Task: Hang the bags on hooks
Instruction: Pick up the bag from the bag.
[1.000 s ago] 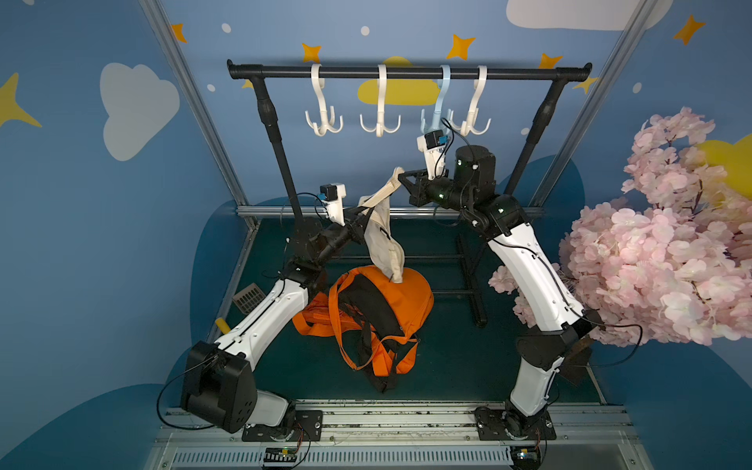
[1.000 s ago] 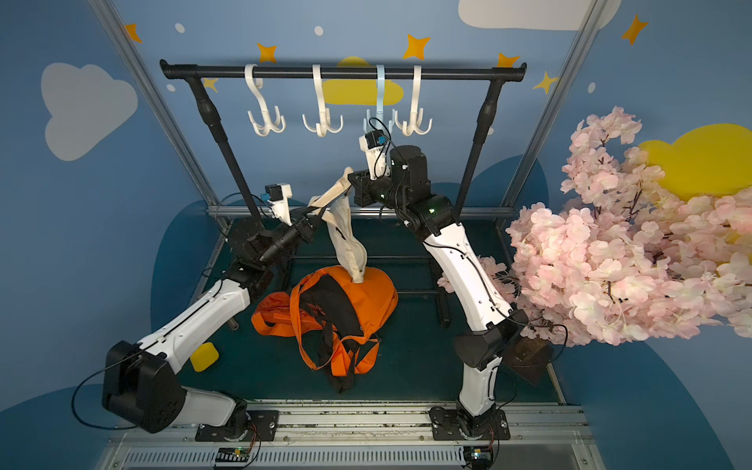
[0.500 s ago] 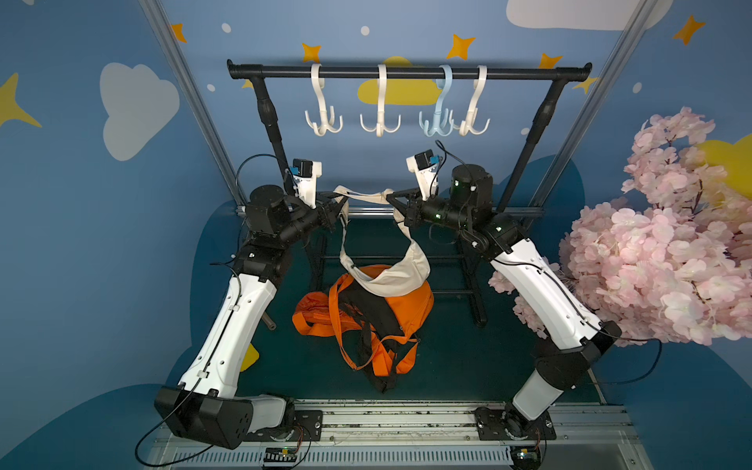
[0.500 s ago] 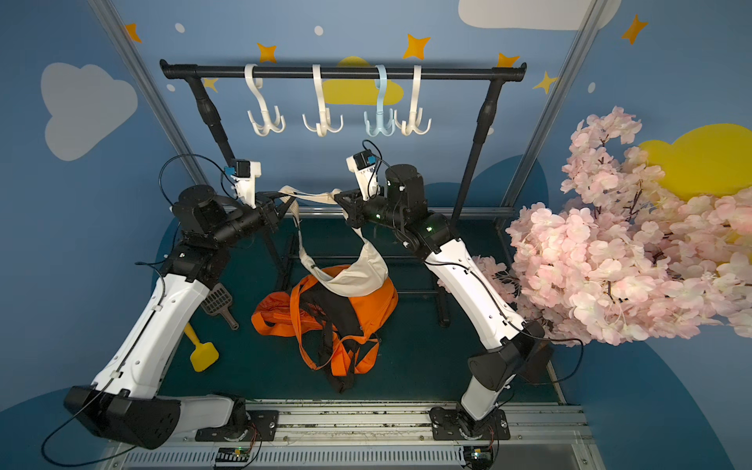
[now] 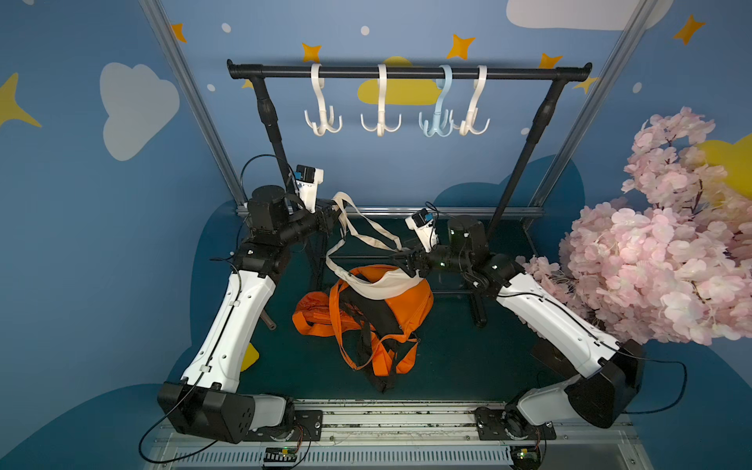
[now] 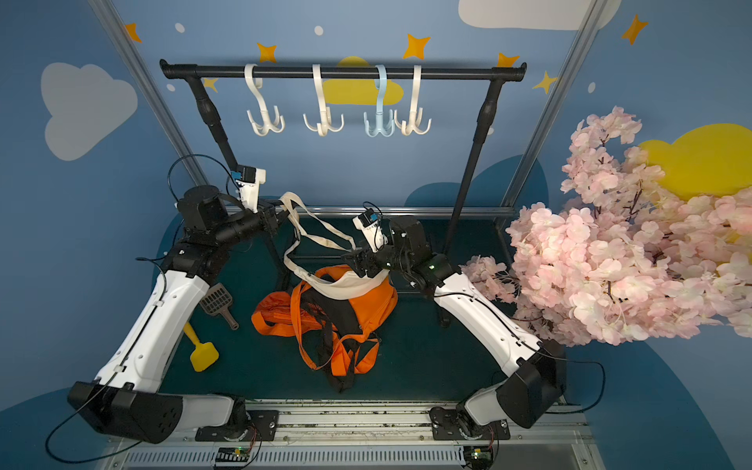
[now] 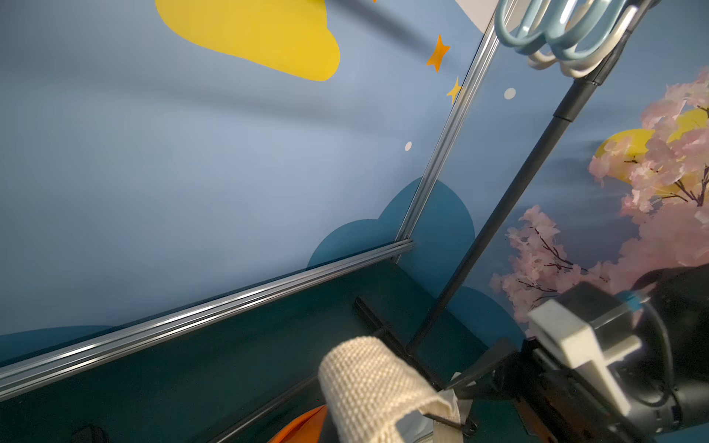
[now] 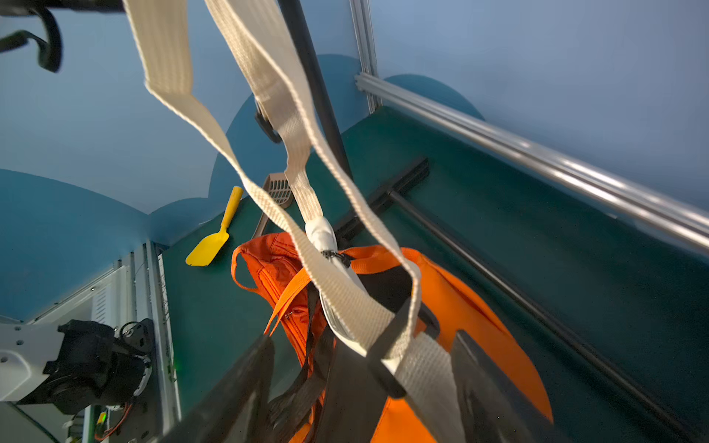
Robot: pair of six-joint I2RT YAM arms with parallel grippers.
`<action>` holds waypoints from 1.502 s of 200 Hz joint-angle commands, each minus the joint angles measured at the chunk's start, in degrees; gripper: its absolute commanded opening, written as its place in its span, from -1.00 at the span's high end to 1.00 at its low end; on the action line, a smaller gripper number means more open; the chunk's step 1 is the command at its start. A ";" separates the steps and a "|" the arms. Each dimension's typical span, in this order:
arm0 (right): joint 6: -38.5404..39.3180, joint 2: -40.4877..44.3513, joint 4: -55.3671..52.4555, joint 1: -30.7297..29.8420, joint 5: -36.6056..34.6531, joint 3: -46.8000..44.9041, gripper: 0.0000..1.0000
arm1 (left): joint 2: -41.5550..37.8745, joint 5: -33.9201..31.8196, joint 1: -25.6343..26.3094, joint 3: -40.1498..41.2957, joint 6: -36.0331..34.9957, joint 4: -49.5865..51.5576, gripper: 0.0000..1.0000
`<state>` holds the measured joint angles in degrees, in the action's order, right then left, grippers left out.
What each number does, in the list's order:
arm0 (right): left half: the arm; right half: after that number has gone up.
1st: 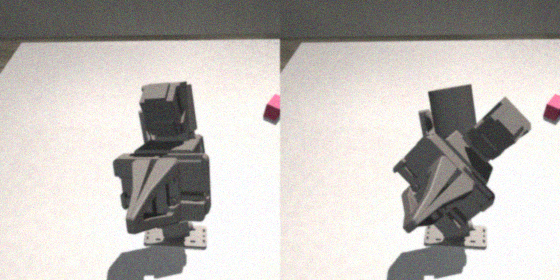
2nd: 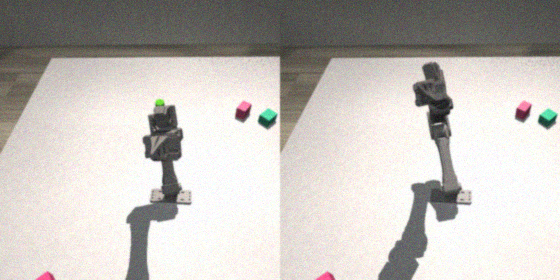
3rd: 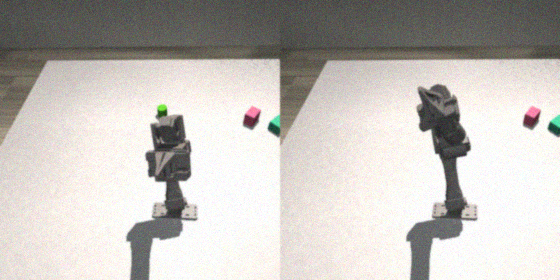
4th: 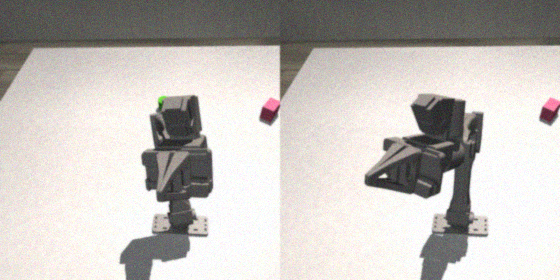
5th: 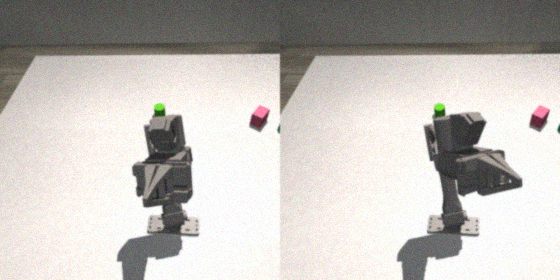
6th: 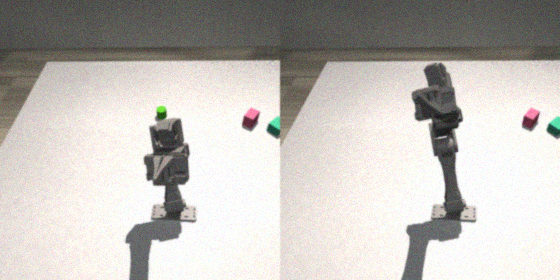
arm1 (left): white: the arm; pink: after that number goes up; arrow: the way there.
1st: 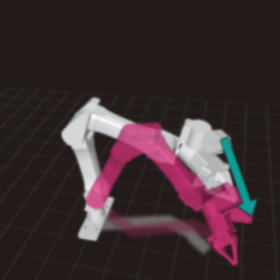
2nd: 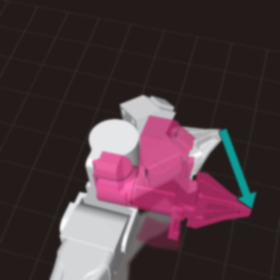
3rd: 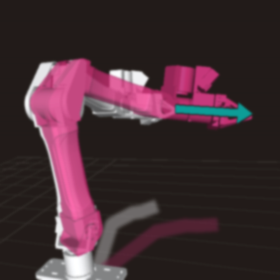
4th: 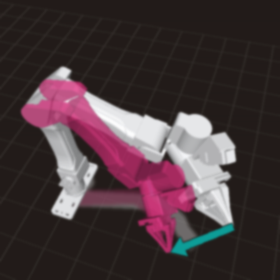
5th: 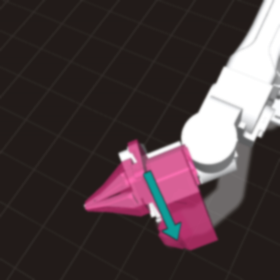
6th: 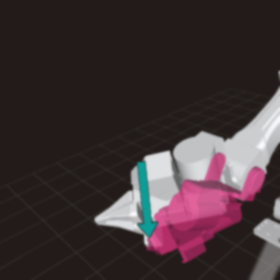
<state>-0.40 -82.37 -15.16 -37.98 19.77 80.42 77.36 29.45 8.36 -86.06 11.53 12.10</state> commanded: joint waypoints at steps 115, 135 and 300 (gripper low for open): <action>20.75 0.10 -11.02 -0.03 12.89 11.27 -0.80 | 2.36 3.15 -0.85 -3.30 -2.30 1.70 0.92; 20.40 0.08 -12.65 -1.48 11.61 11.35 -0.81 | 2.41 2.98 -0.93 -3.16 -2.24 1.44 0.92; 7.61 -4.04 -7.14 -8.69 -18.89 14.53 1.00 | -0.01 -9.06 -4.98 -7.58 -10.57 7.38 0.92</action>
<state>8.12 -86.65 -25.91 -46.35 5.26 87.74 79.64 27.16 5.45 -89.56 5.85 17.15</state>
